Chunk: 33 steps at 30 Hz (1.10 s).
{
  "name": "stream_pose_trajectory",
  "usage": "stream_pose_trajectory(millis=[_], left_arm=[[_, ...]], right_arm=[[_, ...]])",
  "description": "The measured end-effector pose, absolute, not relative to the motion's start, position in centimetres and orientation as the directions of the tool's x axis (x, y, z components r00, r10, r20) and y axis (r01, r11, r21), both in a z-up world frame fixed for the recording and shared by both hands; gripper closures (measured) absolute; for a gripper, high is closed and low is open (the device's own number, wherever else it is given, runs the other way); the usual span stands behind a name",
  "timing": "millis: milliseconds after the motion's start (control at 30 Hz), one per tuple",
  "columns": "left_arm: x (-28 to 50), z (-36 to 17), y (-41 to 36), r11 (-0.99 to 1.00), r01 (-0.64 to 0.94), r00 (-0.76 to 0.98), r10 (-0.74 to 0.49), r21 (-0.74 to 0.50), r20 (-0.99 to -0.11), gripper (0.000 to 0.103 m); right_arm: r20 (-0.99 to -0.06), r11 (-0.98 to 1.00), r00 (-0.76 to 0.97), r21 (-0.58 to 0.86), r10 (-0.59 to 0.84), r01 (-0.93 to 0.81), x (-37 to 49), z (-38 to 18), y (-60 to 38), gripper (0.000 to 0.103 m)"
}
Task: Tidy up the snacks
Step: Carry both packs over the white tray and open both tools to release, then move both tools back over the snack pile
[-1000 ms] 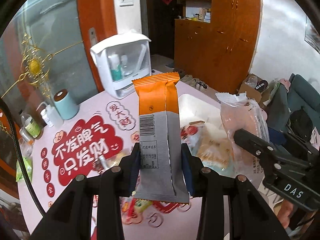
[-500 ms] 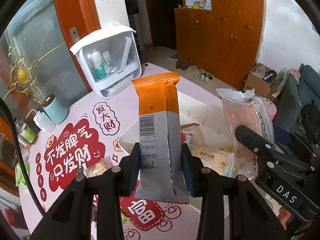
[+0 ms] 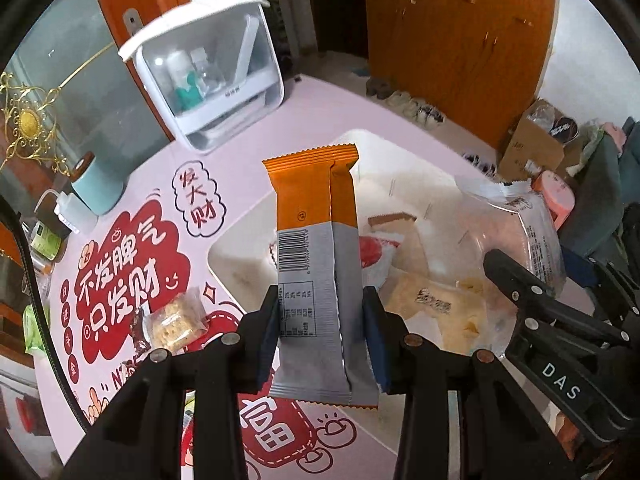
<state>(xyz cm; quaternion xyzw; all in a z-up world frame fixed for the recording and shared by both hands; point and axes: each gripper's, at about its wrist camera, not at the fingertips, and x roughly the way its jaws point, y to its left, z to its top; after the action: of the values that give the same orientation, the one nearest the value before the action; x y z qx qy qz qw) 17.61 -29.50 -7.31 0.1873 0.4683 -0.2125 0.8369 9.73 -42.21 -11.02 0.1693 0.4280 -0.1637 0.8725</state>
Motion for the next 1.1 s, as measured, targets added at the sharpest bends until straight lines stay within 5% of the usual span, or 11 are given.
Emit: stream_pose_trajectory(millis=[33, 133, 200, 1100], left_arm=[[17.9, -7.9, -29.8, 0.839, 0.531, 0.461, -0.167, 0.121, -0.871, 0.063], [18.3, -9.1, -30.0, 0.847, 0.512, 0.453, -0.126, 0.142, -0.883, 0.031], [18.6, -9.4, -29.9, 0.852, 0.504, 0.453, -0.123, 0.140, -0.883, 0.021], [13.8, -5.2, -23.9, 0.876, 0.456, 0.528, -0.125, 0.156, -0.840, 0.018]], right_arm=[[-0.806, 0.887, 0.573, 0.150, -0.146, 0.437, 9.8, -11.3, -42.3, 0.027], [-0.789, 0.884, 0.585, 0.123, -0.189, 0.452, 9.3, -11.2, -42.6, 0.026], [-0.781, 0.882, 0.593, 0.124, -0.195, 0.454, 9.2, -10.8, -42.7, 0.023], [-0.717, 0.864, 0.648, 0.132, -0.255, 0.486, 4.4, -6.1, -38.7, 0.021]])
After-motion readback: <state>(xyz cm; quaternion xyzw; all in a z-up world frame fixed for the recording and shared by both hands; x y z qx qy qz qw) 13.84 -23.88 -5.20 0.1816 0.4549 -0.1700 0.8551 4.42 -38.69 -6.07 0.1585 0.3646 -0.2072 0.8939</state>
